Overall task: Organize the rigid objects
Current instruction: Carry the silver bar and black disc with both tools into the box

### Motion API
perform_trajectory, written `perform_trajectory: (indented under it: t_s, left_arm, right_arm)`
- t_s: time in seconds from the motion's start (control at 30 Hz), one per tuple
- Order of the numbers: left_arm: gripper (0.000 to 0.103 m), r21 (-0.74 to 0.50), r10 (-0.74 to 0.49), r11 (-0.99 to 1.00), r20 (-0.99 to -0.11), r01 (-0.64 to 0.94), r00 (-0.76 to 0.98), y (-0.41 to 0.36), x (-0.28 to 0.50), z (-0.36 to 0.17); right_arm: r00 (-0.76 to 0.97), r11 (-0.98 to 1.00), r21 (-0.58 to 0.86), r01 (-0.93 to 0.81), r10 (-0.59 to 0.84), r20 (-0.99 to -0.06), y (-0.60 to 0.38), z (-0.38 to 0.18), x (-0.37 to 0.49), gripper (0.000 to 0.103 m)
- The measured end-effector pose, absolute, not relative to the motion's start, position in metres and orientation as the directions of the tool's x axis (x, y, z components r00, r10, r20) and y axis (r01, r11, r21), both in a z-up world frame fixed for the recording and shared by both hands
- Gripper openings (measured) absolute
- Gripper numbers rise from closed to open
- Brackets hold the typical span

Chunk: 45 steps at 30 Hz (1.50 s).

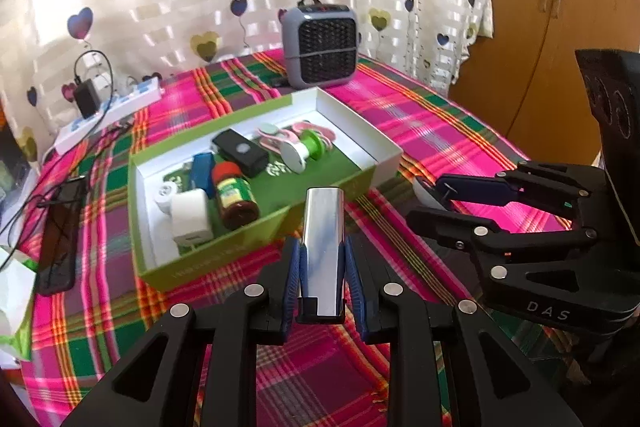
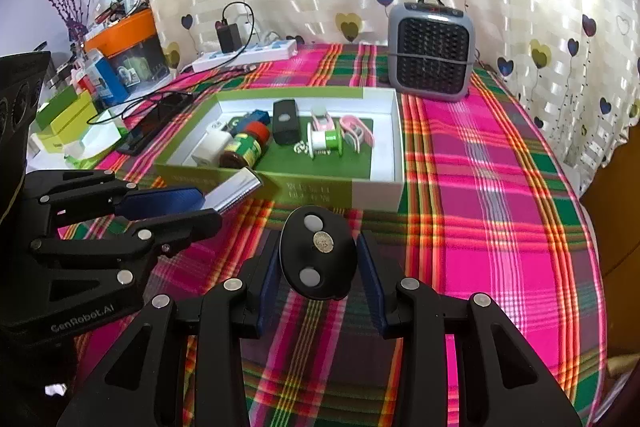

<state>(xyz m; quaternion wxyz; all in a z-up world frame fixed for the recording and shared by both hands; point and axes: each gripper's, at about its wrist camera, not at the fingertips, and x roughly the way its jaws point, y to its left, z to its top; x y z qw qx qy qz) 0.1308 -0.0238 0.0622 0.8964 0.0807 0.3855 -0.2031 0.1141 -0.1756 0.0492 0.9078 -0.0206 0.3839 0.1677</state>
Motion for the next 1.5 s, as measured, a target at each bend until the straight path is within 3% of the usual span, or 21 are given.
perform_trajectory:
  t_s: [0.77,1.5]
  left_arm:
    - [0.022,-0.015,-0.239,0.946,-0.71,0.325,0.662,0.011,0.16,0.073]
    - [0.022,-0.056,-0.224,0.96,-0.738,0.273,0.637,0.026,0.194,0.052]
  right_arm:
    - [0.672,0.935,0.097,-0.342,0.315,-0.67,-0.173,0.077,0.165,0.039]
    - [0.602,0.949,0.119,-0.293,0.28,-0.748,-0.17,0.041,0.256,0.039]
